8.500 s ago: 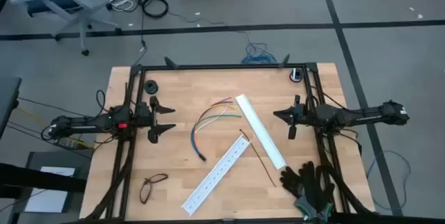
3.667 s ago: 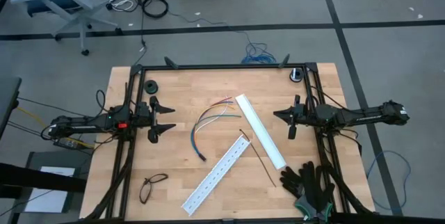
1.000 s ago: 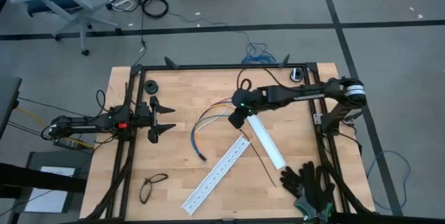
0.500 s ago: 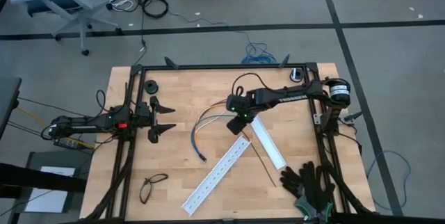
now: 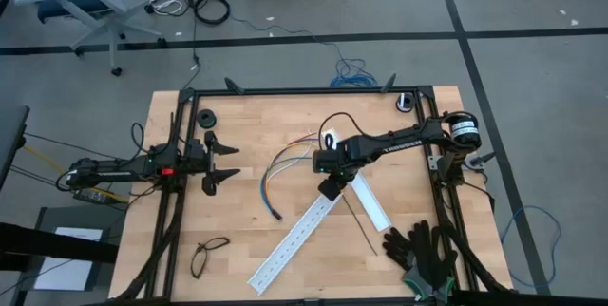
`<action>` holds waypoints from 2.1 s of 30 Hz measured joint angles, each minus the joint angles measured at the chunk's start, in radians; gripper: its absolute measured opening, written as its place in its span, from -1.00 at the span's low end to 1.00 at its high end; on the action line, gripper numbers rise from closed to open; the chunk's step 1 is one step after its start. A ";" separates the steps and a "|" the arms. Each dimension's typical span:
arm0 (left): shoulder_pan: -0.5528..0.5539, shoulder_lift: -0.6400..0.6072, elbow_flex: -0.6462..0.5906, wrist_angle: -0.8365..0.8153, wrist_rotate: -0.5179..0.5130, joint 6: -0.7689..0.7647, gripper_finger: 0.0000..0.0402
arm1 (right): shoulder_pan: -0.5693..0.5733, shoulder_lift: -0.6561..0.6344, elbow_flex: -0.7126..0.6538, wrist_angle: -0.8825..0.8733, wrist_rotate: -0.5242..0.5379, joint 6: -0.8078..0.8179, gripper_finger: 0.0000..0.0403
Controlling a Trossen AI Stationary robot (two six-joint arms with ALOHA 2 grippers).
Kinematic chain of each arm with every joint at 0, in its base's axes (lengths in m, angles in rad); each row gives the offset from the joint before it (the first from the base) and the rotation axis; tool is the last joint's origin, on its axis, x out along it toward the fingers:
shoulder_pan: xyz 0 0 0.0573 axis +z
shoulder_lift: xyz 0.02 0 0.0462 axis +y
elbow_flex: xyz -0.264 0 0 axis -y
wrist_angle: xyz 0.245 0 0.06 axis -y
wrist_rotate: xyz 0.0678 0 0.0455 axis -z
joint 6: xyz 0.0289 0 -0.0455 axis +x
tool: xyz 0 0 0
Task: Ziptie cables
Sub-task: Wrap the black zip tie around the object
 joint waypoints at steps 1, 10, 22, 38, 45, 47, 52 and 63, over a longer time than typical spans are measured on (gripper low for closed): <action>0.000 0.000 0.000 0.000 0.000 0.000 0.39 | 0.011 0.000 0.000 -0.003 0.000 0.004 -0.59; 0.000 0.000 0.000 -0.001 0.000 0.000 0.39 | 0.070 0.021 0.000 0.113 -0.050 -0.009 -0.60; 0.000 -0.001 0.000 0.018 0.000 0.000 0.39 | 0.038 0.176 0.002 0.494 -0.097 -0.161 -0.91; 0.000 -0.001 0.000 0.035 0.000 0.000 0.39 | -0.140 0.153 0.002 0.817 -0.089 -0.390 -0.99; 0.000 -0.001 0.000 0.035 0.000 0.000 0.39 | -0.138 0.035 0.002 0.679 -0.089 -0.463 -0.99; 0.000 -0.001 0.000 0.036 0.000 0.000 0.39 | -0.132 -0.013 0.003 0.617 -0.061 -0.467 -1.00; 0.000 0.000 0.000 0.037 0.000 0.000 0.39 | -0.068 -0.132 0.002 0.390 0.113 -0.460 -0.99; 0.000 0.000 0.000 0.173 -0.025 -0.135 0.39 | 0.136 -0.364 -0.250 0.160 0.320 -0.104 -0.99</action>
